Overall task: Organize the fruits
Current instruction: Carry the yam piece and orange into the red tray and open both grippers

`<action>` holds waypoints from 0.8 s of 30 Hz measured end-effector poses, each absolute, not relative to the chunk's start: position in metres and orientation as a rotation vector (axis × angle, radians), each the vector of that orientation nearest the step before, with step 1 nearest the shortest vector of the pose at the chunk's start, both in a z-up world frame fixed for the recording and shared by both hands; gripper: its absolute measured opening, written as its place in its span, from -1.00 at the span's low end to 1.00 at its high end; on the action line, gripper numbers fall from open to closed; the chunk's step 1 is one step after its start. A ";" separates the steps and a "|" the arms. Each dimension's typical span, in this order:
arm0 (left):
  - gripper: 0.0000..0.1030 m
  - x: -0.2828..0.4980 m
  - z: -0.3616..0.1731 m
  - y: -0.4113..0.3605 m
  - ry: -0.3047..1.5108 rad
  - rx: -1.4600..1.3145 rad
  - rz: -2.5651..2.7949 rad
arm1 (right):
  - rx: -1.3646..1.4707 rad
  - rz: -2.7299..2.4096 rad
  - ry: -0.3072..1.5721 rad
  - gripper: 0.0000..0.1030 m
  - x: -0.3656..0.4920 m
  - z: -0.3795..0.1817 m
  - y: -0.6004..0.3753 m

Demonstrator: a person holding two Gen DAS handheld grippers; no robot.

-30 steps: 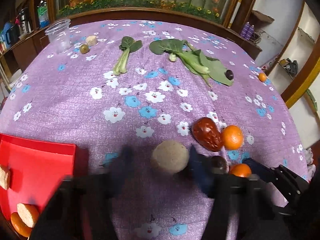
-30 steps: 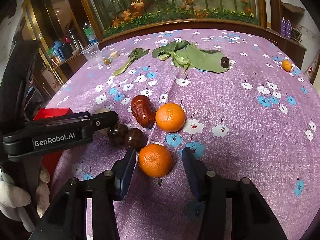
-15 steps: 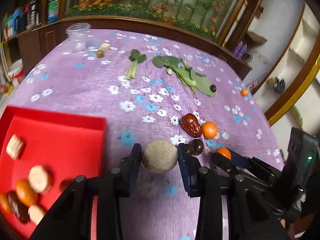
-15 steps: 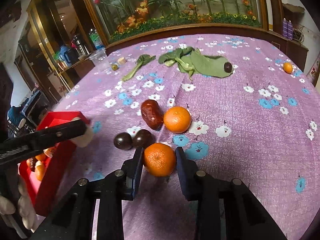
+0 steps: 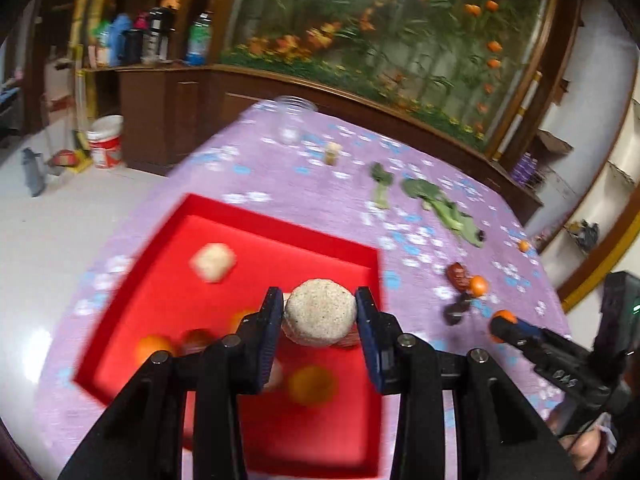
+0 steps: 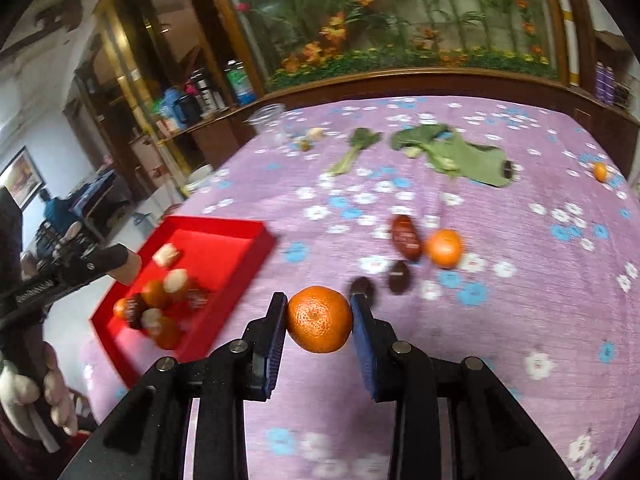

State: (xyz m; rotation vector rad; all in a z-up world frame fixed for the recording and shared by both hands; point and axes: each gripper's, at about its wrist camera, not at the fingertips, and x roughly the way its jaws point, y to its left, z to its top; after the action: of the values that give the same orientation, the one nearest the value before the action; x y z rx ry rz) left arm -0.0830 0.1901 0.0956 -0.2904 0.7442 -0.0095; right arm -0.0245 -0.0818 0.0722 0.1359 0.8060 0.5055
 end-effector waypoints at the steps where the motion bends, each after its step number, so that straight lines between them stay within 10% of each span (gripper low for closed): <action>1: -0.30 -0.086 0.094 0.197 0.745 -0.292 0.010 | 0.132 0.528 0.810 -0.32 -0.025 0.073 -0.072; 24: -0.25 -0.100 0.053 0.262 0.806 -0.382 0.130 | -0.079 0.784 0.937 -0.29 -0.065 0.030 0.084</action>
State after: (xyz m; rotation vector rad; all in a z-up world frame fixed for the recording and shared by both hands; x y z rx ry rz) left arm -0.0996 0.2618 0.0532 -0.3822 0.8064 0.1299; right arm -0.0646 0.0837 0.0304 -0.0793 0.9368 0.7843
